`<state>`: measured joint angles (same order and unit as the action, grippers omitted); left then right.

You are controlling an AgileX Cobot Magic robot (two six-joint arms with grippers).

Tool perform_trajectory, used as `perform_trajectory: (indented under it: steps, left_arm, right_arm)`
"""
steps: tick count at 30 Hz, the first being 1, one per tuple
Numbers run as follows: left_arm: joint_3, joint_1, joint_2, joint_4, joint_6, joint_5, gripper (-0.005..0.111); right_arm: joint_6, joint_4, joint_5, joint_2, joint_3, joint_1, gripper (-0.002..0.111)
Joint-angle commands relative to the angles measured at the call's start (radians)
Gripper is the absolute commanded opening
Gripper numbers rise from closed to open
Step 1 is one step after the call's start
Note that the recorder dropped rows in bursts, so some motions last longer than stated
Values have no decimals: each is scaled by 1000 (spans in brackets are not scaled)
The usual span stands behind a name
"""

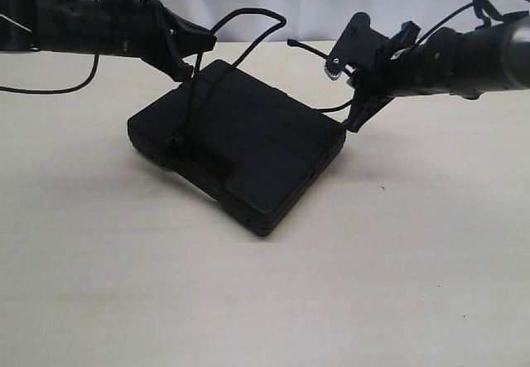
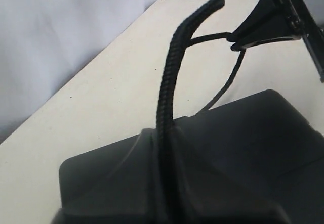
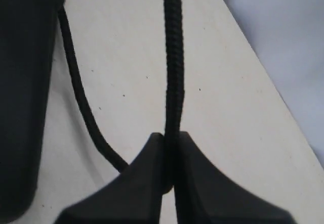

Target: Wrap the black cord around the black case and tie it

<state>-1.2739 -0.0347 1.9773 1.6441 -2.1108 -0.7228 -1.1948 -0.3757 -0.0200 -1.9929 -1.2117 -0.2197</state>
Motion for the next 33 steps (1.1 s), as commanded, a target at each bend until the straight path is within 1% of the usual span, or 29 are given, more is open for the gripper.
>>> perform_trajectory:
  steps: [1,4,9,15,18,19,24,29,32,33]
  left_arm:
    - [-8,-1,0,6,-31,-74,0]
    - [-8,-1,0,6,-31,-61,0]
    - [-8,1,0,-17,-31,12,0]
    - [-8,1,0,-145,-31,-69,0]
    - [-8,1,0,-151,-31,-87,0]
    - [-8,1,0,-151,-31,-92,0]
    - [-8,1,2,-156,-31,-75,0]
    - [-40,8,22,-234,-31,3,0]
    - [-77,33,44,-240,-31,-32,0]
    - [-92,40,56,-245,-31,-70,0]
  right_arm:
    - [-58,6,32,2,3,-54,4]
    - [-97,6,39,2,3,-86,4]
    - [-102,6,75,2,3,-94,4]
    - [-87,25,176,2,3,-70,4]
    - [14,139,182,2,3,-49,4]
    - [79,184,182,2,3,-45,4]
    - [277,420,163,2,16,-68,4]
    - [466,682,286,2,83,-97,4]
    - [611,842,378,4,112,-97,4]
    - [660,898,406,6,117,-97,4]
